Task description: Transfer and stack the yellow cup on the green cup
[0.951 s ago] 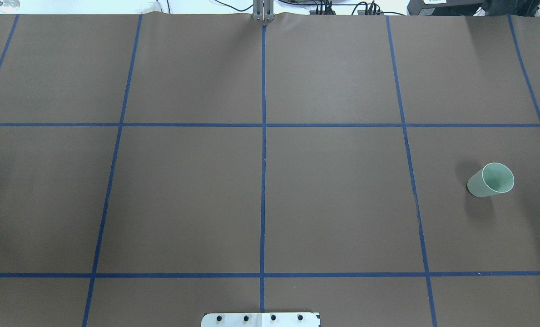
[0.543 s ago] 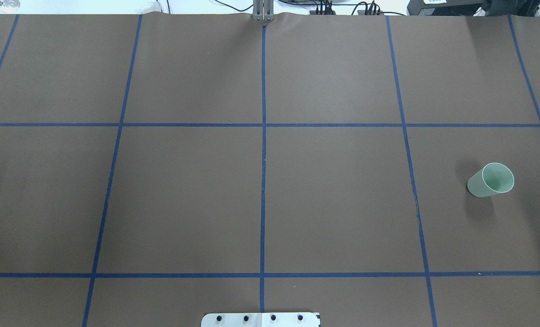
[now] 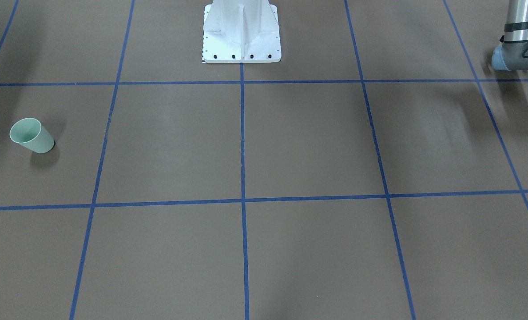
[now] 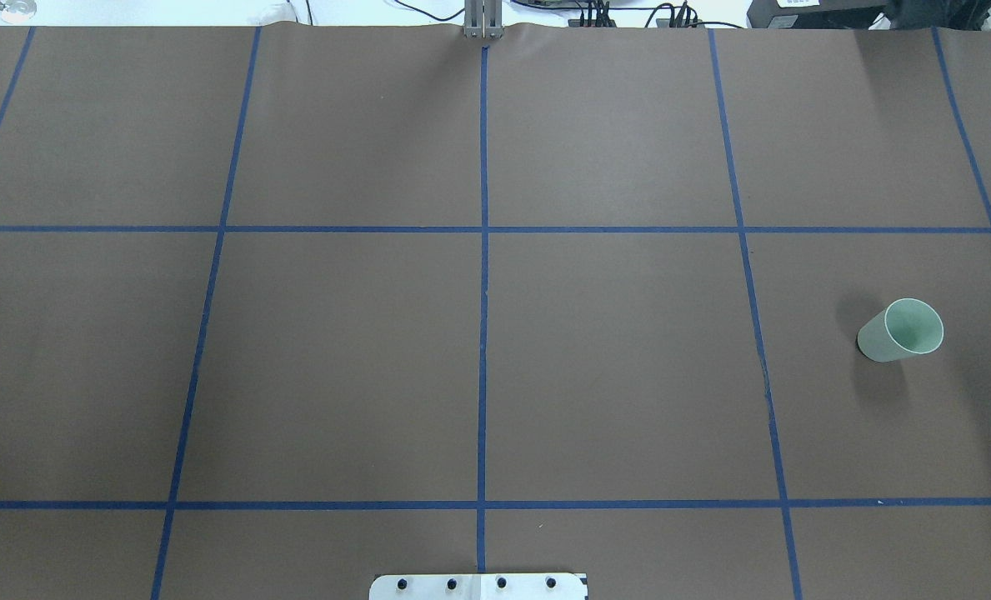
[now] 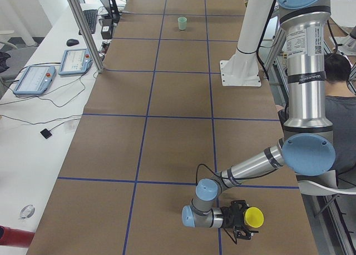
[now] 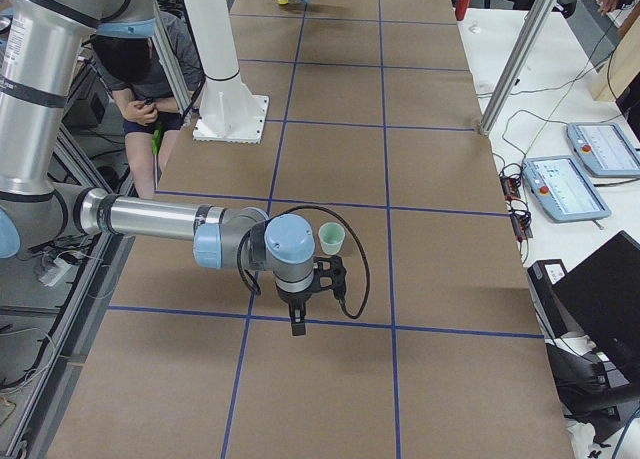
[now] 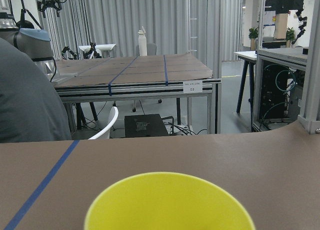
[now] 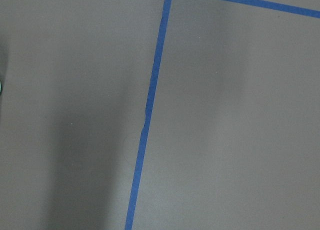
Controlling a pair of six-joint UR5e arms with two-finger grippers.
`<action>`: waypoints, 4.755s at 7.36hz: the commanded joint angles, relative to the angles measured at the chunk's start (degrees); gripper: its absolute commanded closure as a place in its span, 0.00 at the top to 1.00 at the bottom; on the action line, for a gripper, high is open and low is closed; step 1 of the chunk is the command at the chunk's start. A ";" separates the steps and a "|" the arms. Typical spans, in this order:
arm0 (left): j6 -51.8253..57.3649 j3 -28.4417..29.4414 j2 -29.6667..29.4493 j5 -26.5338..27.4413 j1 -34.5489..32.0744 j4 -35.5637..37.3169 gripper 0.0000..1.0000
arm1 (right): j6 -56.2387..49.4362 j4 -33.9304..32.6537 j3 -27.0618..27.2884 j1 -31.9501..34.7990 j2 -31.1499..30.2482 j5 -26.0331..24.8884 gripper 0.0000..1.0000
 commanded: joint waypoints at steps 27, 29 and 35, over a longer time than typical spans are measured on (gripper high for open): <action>12.04 -12.75 1.28 71.34 -0.42 -26.20 0.00 | 0.79 0.60 -0.08 -0.22 2.64 4.09 1.00; 17.74 -12.75 1.19 76.98 -1.30 -34.19 0.00 | 0.79 0.60 -0.08 -0.22 2.64 4.18 1.00; 36.97 -10.30 1.89 83.34 -1.74 -62.93 0.00 | 0.79 0.60 -0.08 -0.22 2.72 4.09 0.99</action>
